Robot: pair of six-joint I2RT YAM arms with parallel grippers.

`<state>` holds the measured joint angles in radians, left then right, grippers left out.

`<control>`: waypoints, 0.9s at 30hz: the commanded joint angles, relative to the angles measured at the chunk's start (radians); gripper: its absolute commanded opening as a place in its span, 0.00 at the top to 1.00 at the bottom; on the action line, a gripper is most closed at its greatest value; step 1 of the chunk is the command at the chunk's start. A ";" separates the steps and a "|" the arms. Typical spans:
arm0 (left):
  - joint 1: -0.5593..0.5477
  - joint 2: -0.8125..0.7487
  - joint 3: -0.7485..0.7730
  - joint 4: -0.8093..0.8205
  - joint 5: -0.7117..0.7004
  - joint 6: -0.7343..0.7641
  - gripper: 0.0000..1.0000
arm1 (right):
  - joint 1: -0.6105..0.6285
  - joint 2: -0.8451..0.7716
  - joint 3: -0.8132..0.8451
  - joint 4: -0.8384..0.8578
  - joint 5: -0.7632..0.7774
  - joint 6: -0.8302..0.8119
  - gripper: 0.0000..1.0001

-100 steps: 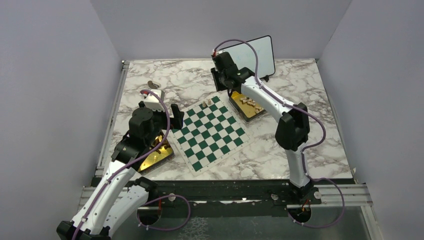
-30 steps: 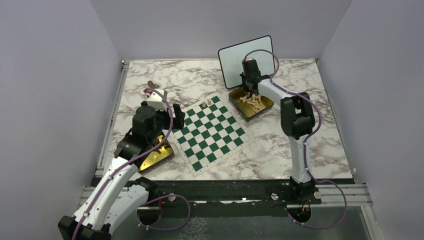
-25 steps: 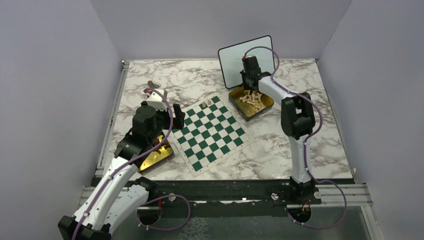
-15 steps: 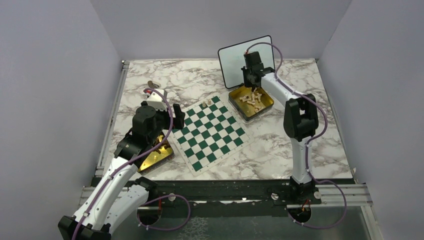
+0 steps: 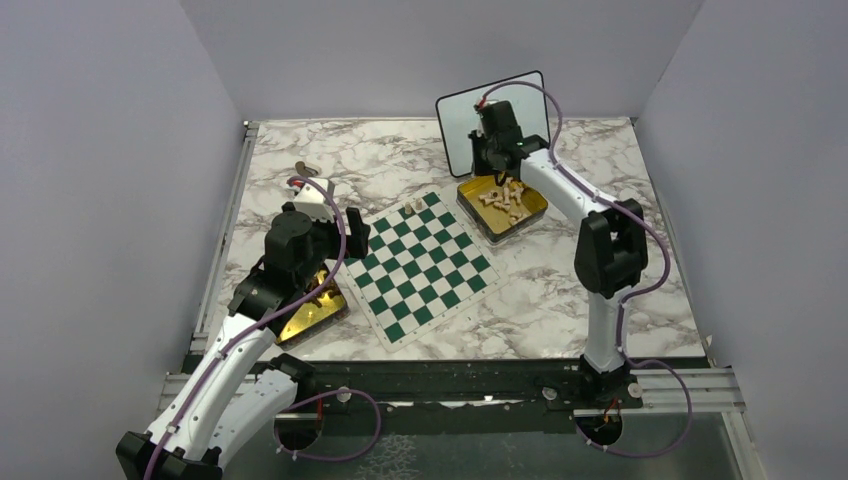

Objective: Set up the chess pieces on the board
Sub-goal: Pick up the chess piece from the storage box, then place the chess piece on the chessboard.

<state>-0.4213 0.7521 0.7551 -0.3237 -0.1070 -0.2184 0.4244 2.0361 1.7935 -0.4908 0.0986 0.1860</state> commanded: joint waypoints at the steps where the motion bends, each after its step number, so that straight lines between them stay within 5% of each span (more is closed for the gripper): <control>1: -0.005 -0.005 -0.001 0.017 -0.002 0.008 0.01 | 0.064 -0.028 -0.050 -0.002 -0.029 0.031 0.91; 27: -0.006 -0.027 -0.003 0.015 -0.014 0.010 0.01 | 0.293 0.136 -0.042 0.093 0.125 0.032 0.91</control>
<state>-0.4213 0.7410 0.7551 -0.3233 -0.1070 -0.2184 0.7067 2.1460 1.7145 -0.4126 0.1665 0.2127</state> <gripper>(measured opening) 0.990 0.154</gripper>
